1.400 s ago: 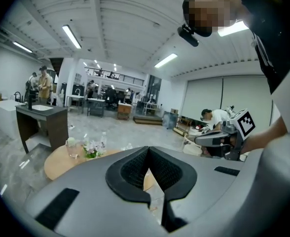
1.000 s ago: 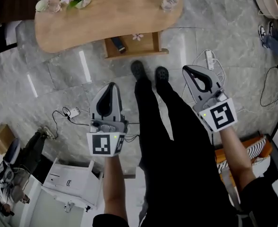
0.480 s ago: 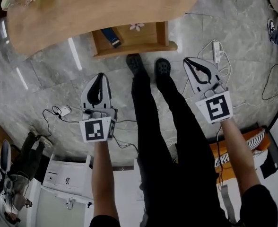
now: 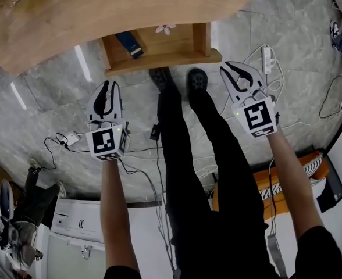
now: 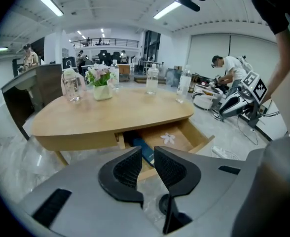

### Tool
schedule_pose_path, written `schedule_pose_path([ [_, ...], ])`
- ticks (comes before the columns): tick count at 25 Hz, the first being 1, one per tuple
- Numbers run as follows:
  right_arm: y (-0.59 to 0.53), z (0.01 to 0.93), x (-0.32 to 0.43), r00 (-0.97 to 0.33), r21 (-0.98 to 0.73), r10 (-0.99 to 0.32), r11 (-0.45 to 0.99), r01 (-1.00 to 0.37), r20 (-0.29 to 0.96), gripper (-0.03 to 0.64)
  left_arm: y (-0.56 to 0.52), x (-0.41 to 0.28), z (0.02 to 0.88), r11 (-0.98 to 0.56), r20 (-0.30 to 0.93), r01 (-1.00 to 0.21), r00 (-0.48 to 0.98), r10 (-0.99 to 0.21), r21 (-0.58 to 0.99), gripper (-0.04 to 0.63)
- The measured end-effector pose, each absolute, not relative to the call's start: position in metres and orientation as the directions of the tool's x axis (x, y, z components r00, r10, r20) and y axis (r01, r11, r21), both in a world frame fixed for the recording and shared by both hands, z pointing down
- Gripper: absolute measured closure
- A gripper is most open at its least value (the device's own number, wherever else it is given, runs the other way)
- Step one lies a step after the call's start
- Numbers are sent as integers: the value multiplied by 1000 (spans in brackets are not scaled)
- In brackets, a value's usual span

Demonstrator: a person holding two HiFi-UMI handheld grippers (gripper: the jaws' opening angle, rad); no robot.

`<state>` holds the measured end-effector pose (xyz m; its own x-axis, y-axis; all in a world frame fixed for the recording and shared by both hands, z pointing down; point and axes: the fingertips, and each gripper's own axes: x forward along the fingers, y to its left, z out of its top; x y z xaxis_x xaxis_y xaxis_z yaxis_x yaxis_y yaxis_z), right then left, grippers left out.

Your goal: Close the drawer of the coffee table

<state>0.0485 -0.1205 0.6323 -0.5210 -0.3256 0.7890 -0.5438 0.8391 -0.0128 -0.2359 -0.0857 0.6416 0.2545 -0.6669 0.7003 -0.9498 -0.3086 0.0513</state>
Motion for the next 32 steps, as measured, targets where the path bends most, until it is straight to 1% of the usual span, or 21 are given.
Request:
schedule_pose_path([
  [4,-115,666,54,-491,-31,-286,840,-542,823,516,-82,-244,667,-312,730,-949,250,-636,53,477],
  [6,-112,686,60,-464,-29,-263,846,-533,846,480,-79,-248,681,-327,745,-944,247,-619,40,428],
  [11,-106,735,76,-389,-14,-216,860,-510,896,440,-73,-259,715,-343,780,-939,239,-578,34,301],
  [13,-104,753,80,-368,-18,-199,861,-509,908,439,-72,-262,727,-357,792,-934,238,-562,27,281],
  [17,-106,781,87,-329,-17,-183,852,-523,926,439,-71,-265,747,-366,806,-930,234,-544,23,268],
  [21,-109,804,89,-302,-22,-171,839,-544,938,439,-71,-262,760,-362,809,-931,239,-537,35,270],
  [25,-114,814,87,-302,-32,-181,812,-583,936,443,-73,-260,765,-342,805,-939,235,-545,43,270],
  [29,-116,812,86,-314,-40,-180,811,-584,932,447,-79,-259,766,-303,792,-951,225,-567,53,274],
  [32,-112,814,83,-315,-48,-175,807,-589,933,486,-80,-259,769,-305,793,-951,224,-566,51,279],
])
